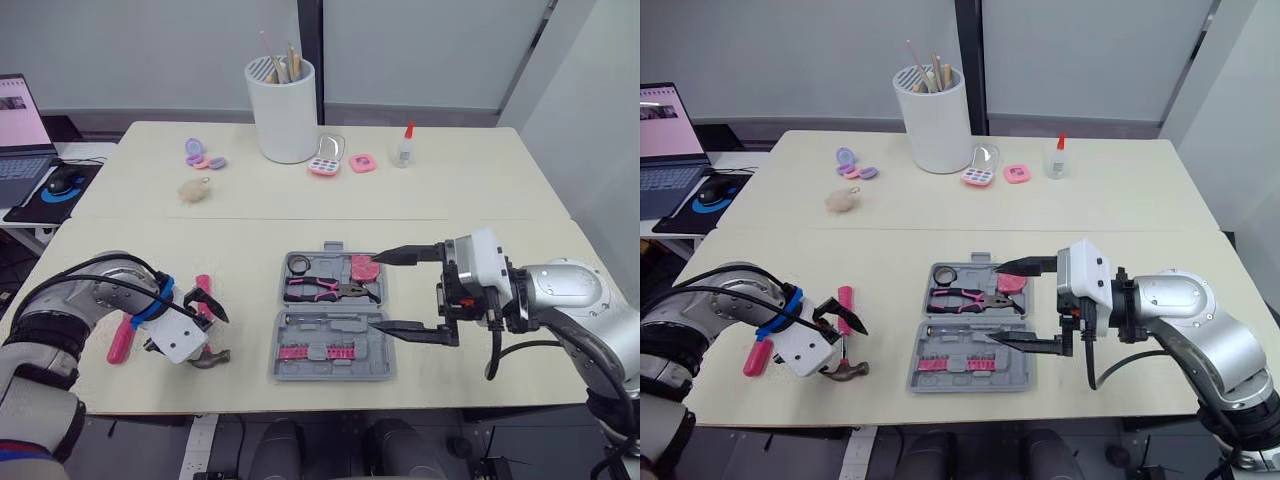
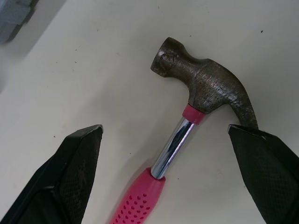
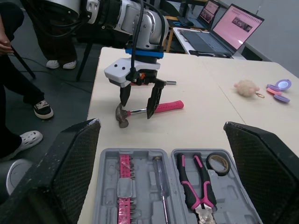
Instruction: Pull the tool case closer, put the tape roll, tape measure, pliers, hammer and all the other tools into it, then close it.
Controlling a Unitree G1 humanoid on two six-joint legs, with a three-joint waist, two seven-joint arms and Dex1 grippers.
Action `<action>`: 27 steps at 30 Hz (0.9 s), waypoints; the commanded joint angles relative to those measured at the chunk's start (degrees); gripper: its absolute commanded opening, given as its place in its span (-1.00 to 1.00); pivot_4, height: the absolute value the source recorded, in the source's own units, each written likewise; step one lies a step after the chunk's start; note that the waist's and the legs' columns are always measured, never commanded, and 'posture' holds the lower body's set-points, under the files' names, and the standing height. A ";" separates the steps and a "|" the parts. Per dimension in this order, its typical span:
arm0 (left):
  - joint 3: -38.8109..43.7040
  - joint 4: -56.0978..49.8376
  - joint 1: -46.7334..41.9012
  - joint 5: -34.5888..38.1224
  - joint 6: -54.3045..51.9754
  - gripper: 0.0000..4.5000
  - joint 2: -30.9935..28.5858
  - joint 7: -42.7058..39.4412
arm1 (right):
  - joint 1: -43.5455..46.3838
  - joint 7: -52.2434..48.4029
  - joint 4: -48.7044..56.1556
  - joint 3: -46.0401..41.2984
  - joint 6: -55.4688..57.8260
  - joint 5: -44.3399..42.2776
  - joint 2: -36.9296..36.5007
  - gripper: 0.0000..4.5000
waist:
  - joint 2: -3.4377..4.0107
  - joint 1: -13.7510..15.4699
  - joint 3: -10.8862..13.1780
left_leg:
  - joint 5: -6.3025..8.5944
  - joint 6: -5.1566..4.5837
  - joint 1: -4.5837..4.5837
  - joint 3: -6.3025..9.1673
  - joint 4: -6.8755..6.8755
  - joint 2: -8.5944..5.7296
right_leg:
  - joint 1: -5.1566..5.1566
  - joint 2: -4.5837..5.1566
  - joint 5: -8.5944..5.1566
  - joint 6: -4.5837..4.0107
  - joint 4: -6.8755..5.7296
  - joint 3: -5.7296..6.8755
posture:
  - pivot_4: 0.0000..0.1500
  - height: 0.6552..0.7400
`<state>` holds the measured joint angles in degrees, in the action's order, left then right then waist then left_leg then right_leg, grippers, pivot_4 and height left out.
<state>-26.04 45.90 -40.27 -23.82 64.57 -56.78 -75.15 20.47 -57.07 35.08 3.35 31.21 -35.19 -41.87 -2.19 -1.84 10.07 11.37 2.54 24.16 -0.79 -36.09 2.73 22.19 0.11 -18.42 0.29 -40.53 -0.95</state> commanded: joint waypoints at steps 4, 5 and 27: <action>-4.36 4.64 -3.39 -8.81 2.91 0.90 1.83 7.34 | -0.21 1.47 2.71 -1.68 1.21 -1.81 -0.95 1.00 | 0.00 0.06 0.00 | 0.00 0.00 0.00 0.00 0.00 -0.01 | -0.01 0.00 0.00 0.00 -0.01 0.01 | 1.00 1.00; -5.02 5.33 -3.83 -9.91 3.17 0.80 2.02 8.23 | -0.22 1.61 2.77 -1.73 1.35 -1.90 -1.03 1.00 | 0.00 0.05 0.00 | 0.00 0.00 0.00 0.00 0.00 -0.03 | -0.01 0.00 0.00 0.00 -0.01 0.01 | 1.00 1.00; -4.54 6.72 -4.25 -2.23 -3.04 -0.97 2.56 5.94 | -0.07 1.63 1.30 -1.80 0.39 -1.45 -2.30 1.00 | 0.48 0.22 -0.28 | 0.00 0.00 -0.26 -0.05 0.01 -0.10 | -0.14 0.05 -0.02 0.03 -0.16 -0.01 | 1.00 1.00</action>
<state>-32.73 54.23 -44.94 -30.66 64.74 -53.87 -67.24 19.56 -55.09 35.60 1.99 32.89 -36.93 -44.03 -1.71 -1.62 9.79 11.37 2.54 23.90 -0.84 -36.09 2.64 22.05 0.16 -18.44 0.32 -40.69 -0.95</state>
